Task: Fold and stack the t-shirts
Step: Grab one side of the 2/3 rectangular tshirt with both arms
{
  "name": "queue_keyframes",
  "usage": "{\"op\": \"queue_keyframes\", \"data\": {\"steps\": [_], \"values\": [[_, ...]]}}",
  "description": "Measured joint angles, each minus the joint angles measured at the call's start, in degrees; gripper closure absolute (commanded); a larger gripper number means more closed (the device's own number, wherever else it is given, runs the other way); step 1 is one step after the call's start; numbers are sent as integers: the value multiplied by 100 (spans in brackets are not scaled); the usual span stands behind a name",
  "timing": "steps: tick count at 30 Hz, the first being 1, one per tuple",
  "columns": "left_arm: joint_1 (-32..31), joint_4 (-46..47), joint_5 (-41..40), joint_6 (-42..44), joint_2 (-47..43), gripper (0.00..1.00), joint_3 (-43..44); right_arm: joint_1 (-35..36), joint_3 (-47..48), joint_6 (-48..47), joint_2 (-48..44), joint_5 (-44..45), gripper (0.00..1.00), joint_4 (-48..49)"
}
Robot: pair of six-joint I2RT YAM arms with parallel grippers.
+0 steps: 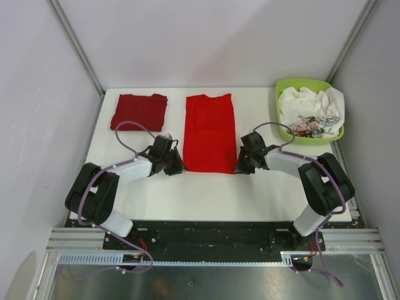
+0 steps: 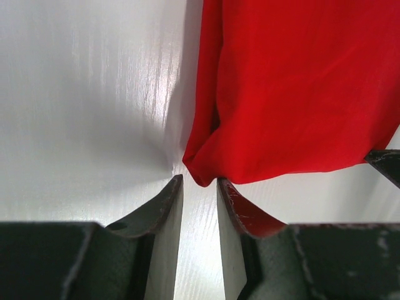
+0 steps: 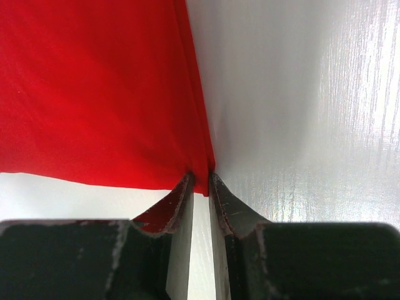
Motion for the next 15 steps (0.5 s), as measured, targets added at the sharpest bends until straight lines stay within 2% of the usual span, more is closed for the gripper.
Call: {"op": "queue_keyframes", "data": {"steps": [15], "values": [[177, 199, 205, 2, 63, 69, 0, 0, 0, -2, 22, 13, 87, 13]]}}
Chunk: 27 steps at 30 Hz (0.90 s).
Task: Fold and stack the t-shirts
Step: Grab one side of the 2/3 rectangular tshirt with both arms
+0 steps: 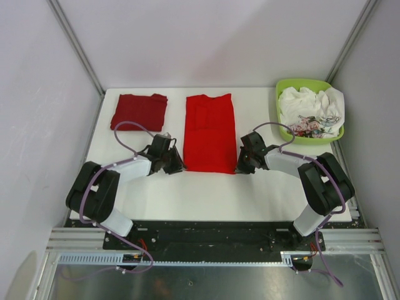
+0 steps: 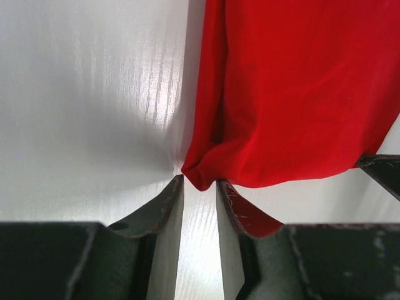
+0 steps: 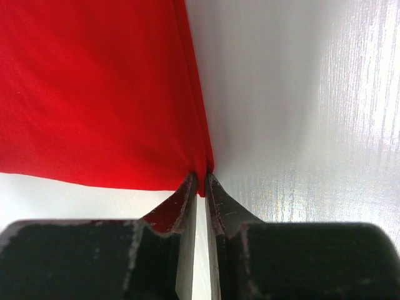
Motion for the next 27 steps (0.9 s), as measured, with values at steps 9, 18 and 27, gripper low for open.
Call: {"op": "queue_keyframes", "data": {"steps": [9, 18, 27], "values": [[11, 120, 24, -9, 201, 85, -2, 0, 0, 2, 26, -7, 93, 31], [13, 269, -59, -122, -197, 99, -437, 0, 0, 2, 59, -48, 100, 107], [13, 205, -131, -92, -562, 66, -673, 4, 0, 2, 74, -61, 100, 166]]}}
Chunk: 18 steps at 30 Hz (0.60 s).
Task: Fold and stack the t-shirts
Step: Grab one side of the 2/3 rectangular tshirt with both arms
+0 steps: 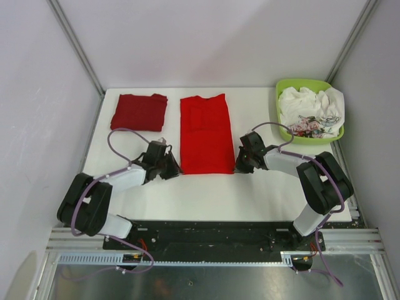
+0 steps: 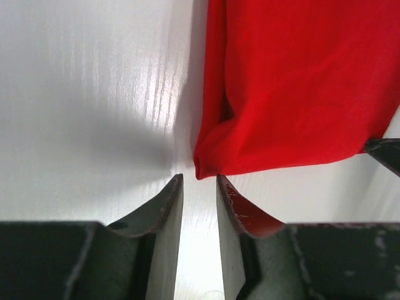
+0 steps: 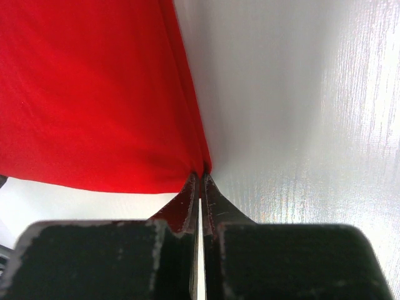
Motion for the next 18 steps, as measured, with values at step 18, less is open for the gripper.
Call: {"op": "queue_keyframes", "data": {"steps": [18], "values": [[4, 68, 7, -33, 63, 67, -44, 46, 0, 4, 24, 0, 100, 52]]}}
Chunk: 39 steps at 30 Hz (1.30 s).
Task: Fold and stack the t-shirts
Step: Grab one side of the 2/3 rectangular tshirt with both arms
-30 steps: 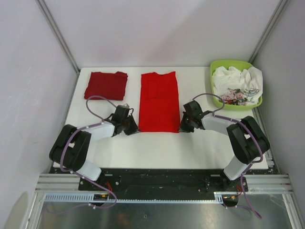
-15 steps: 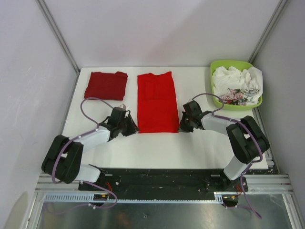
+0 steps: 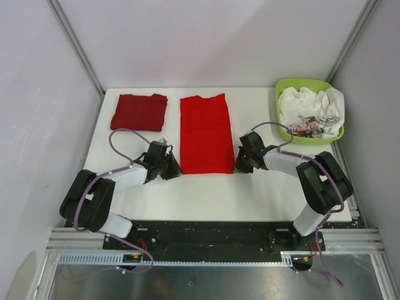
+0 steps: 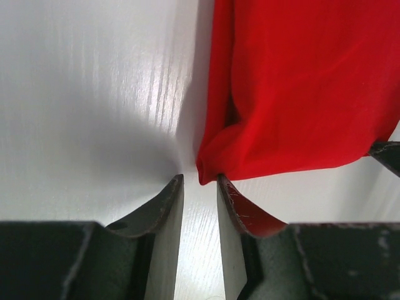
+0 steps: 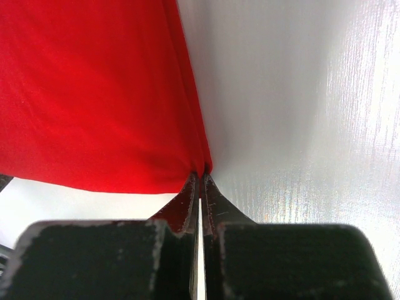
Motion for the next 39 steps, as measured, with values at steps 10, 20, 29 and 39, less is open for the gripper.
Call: {"op": "queue_keyframes", "data": {"steps": [10, 20, 29, 39], "values": [[-17, 210, 17, -28, 177, 67, 87, 4, 0, -2, 0, 2, 100, 2], [-17, 229, 15, -35, 199, 73, 87, 9, 4, -2, 9, 0, 100, 20], [-79, 313, -42, -173, 264, 98, 59, 24, 4, -2, 9, 9, 100, 26], [-136, 199, -140, -273, -175, 100, -216, 103, -57, -2, -92, 61, 100, -9]]}}
